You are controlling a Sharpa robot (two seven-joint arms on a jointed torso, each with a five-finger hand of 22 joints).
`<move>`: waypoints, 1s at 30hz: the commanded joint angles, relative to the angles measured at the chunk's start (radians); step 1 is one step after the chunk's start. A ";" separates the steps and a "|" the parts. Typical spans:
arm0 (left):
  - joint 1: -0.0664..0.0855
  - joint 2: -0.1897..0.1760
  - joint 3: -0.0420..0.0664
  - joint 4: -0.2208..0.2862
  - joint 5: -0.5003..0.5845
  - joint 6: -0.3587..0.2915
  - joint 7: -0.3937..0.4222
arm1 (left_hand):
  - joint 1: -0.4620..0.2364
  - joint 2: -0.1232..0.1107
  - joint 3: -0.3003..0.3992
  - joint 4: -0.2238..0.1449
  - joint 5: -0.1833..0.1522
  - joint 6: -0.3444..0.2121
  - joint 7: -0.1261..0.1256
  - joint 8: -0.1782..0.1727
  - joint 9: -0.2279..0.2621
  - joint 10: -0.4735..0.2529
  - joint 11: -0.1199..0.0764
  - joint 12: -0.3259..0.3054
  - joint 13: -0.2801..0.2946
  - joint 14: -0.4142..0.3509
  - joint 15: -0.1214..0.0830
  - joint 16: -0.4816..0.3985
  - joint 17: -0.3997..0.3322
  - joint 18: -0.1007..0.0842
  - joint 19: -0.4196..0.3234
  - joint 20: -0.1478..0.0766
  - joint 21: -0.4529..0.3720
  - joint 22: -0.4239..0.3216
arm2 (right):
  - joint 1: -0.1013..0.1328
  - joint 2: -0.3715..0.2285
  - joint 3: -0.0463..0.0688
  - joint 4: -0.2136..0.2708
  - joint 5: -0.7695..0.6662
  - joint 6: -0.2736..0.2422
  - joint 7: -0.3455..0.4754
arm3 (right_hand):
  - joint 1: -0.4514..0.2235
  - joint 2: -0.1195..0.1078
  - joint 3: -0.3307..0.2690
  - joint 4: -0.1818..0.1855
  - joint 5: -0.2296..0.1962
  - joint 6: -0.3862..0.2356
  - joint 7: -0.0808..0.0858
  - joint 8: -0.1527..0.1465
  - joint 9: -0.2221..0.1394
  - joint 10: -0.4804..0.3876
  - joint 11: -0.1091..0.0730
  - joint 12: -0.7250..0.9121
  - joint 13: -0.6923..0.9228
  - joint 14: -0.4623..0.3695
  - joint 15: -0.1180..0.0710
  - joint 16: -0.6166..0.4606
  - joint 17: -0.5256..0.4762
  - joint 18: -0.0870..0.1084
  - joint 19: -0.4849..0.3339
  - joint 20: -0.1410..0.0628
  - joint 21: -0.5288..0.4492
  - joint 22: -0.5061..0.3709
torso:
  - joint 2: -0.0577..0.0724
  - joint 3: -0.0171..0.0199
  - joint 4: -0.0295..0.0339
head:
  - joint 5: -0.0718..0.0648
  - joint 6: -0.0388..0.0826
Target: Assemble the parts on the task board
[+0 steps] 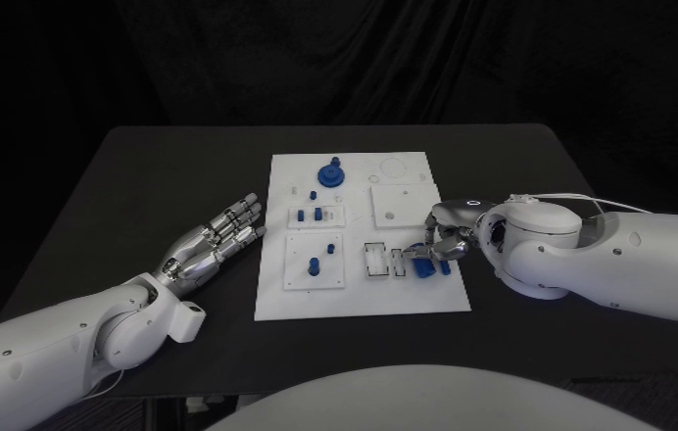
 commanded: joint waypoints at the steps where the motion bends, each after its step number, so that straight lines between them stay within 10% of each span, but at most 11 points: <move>1: -0.002 0.003 0.001 0.000 0.006 0.015 0.062 | -0.007 -0.001 0.004 0.001 0.002 -0.003 -0.006 0.002 -0.001 -0.003 0.001 -0.003 0.000 0.000 0.001 -0.002 -0.001 0.016 -0.001 0.006 0.004 -0.001 | -0.007 0.007 0.000 -0.009 -0.010 0.018 -0.009 | 0.015 0.001 0.007 -0.002 0.015 0.005 -0.001 -0.008 -0.002 0.106 -0.005 0.003 0.263 0.069 -0.005 -0.008 0.061 -0.013 0.047 -0.002 -0.006 0.210 | 0.000 0.0003 0.0004 | 0.001 0.000; 30: -0.014 0.007 0.001 -0.003 0.006 0.025 0.049 | -0.010 -0.002 0.004 0.002 -0.003 0.007 0.010 0.004 0.001 -0.007 0.002 -0.005 -0.001 -0.001 0.003 -0.002 -0.001 0.016 -0.001 0.008 0.004 -0.002 | -0.044 0.060 0.001 -0.050 0.025 0.104 0.008 | 0.214 -0.008 0.024 -0.022 0.247 0.017 0.008 -0.083 -0.007 0.106 0.003 0.003 0.263 0.063 0.003 -0.025 0.029 -0.009 0.038 0.006 -0.025 0.203 | -0.001 0.0006 -0.0014 | 0.012 0.000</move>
